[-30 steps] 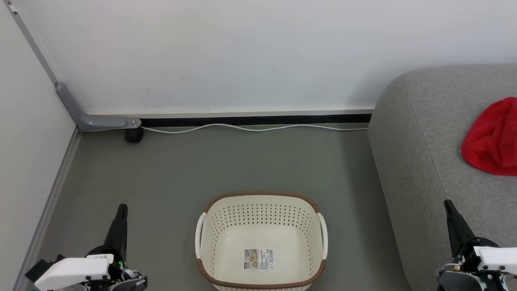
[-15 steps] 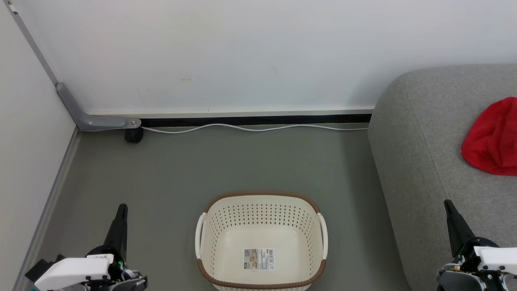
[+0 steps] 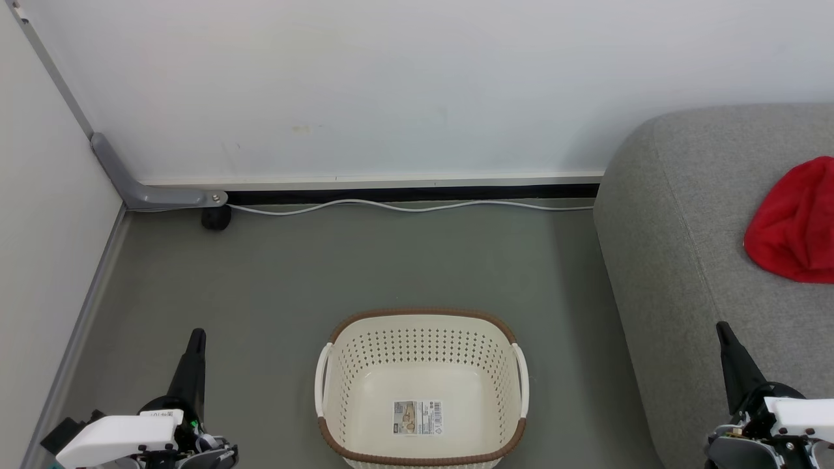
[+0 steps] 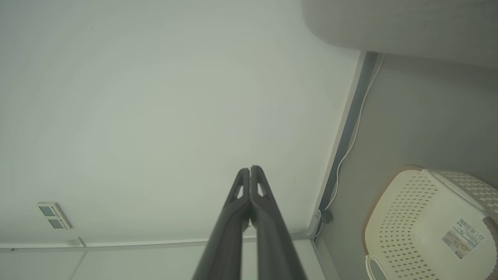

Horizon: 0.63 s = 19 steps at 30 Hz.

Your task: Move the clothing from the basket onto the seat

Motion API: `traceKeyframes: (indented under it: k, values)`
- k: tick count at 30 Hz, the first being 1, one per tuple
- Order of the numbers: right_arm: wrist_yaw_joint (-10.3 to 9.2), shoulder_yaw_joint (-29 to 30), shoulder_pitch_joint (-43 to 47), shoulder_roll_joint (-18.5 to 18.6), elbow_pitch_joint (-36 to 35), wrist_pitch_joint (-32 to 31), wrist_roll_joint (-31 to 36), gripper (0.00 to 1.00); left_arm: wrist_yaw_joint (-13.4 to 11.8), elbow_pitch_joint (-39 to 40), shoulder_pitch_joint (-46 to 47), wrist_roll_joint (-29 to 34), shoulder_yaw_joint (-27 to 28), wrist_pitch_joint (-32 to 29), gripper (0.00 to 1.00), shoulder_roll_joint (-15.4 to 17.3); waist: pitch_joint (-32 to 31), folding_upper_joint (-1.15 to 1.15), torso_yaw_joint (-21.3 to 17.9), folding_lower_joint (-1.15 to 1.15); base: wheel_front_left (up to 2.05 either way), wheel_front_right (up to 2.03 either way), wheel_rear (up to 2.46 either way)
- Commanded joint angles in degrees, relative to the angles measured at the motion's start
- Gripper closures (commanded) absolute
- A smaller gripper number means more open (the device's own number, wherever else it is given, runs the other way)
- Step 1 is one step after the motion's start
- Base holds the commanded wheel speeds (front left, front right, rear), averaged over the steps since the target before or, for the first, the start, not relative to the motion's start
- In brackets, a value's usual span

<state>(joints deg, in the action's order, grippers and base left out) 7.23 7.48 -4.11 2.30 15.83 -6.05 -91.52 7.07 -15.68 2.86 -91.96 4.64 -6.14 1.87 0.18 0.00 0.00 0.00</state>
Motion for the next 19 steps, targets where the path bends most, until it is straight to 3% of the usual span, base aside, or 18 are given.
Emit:
traceKeyframes:
  k: [1,19]
  values:
    - [0.25,-1.0,-2.1,0.6,-1.8,-0.4,-0.6,1.0,0.4,1.6,3.3,-0.2,1.9,-0.3,1.0,1.0,0.0,0.0,0.0,0.0,0.0,0.0,0.0]
    - [0.25,-1.0,-2.1,0.6,-1.8,-0.4,-0.7,1.0,0.4,1.6,3.3,-0.2,1.9,-0.3,1.0,1.0,0.0,0.0,0.0,0.0,0.0,0.0,0.0]
